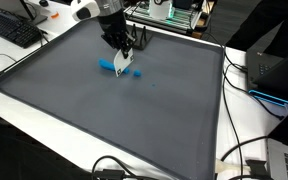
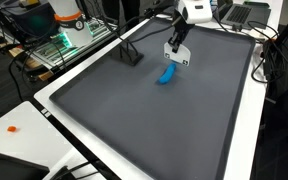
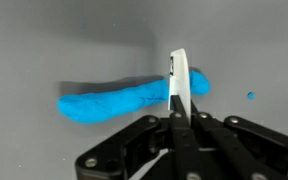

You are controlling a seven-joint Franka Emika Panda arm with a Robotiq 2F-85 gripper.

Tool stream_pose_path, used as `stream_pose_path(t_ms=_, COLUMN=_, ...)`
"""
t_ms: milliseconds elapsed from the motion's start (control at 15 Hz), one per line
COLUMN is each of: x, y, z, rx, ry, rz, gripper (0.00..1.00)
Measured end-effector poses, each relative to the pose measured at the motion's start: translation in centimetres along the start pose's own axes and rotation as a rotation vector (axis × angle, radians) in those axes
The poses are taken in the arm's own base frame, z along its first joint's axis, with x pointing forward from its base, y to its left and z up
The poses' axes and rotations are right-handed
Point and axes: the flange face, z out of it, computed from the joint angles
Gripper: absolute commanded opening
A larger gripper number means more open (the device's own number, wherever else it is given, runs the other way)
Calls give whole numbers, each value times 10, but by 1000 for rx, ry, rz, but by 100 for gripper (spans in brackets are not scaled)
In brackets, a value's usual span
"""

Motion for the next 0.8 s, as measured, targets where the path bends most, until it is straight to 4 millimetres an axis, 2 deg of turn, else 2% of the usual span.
stream_pose_path(t_ms=800, x=1, y=9, z=8, rx=-46, ry=-14, rz=-75, gripper=1)
